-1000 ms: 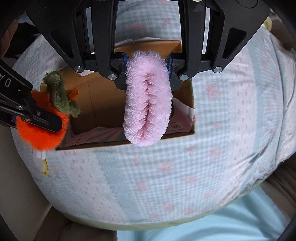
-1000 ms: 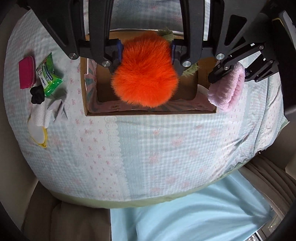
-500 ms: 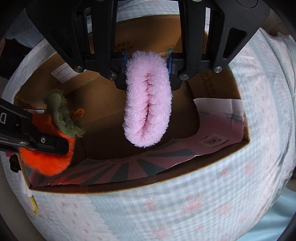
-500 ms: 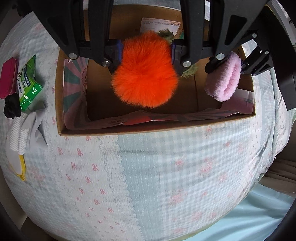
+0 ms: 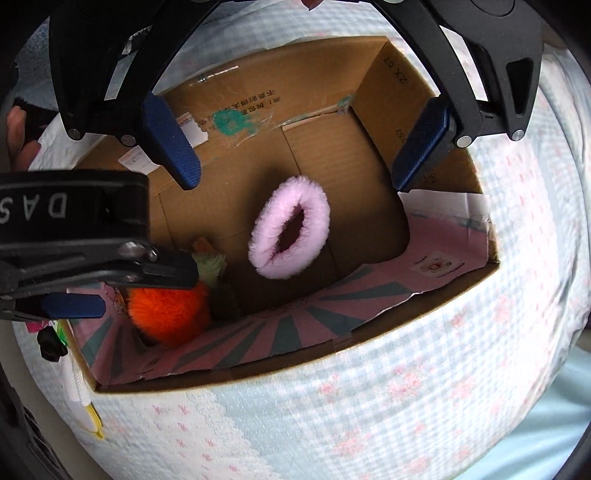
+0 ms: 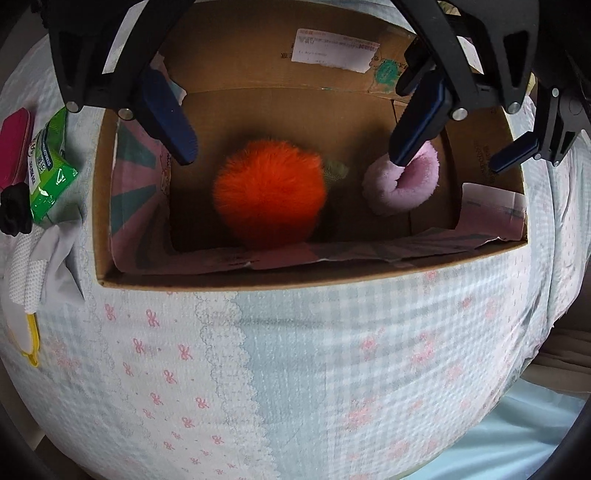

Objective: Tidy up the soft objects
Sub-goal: 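Carry both items over the box and open both tools to drop them, then lift both tools away from the box toward the remaining items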

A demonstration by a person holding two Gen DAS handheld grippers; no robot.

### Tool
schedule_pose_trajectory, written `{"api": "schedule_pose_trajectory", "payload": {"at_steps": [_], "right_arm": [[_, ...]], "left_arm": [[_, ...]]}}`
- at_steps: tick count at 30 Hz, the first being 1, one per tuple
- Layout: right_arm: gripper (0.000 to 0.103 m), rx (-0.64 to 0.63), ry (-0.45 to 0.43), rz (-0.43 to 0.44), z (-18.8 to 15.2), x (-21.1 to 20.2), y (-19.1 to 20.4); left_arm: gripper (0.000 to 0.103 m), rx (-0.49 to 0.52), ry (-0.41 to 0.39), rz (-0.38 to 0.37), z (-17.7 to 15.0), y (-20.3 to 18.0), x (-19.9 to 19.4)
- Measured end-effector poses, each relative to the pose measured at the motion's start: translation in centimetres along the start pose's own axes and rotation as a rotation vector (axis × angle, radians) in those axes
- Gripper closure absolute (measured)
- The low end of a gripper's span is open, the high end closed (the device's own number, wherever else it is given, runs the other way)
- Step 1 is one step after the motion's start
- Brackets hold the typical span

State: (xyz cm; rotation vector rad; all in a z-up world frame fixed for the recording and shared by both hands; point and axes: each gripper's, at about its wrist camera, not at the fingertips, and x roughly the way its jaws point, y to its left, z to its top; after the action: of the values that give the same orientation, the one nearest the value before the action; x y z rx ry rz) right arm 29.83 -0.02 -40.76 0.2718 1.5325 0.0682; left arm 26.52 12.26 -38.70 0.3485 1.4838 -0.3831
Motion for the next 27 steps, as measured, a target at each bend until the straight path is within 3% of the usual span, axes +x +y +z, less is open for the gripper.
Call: {"api": "schedule_pose_trajectory", "payload": {"at_steps": [7, 14, 27], "right_arm": [[0.000, -0.015, -0.082, -0.015, -0.7, -4.2, 0.0], [0.000, -0.035, -0.207, -0.026, -2.6, -10.8, 1.0], [0.000, -0.083, -0.472, -0.094, -11.6, -23.0, 3.7]], "left_arm": [[0.000, -0.028, -0.077, 0.017, -0.9, 0.0, -3.8], [0.000, -0.073, -0.204, 0.039, -3.1, -0.1, -10.7], [0.000, -0.169, -0.450, 0.062, -9.7, 0.9, -23.9]]}}
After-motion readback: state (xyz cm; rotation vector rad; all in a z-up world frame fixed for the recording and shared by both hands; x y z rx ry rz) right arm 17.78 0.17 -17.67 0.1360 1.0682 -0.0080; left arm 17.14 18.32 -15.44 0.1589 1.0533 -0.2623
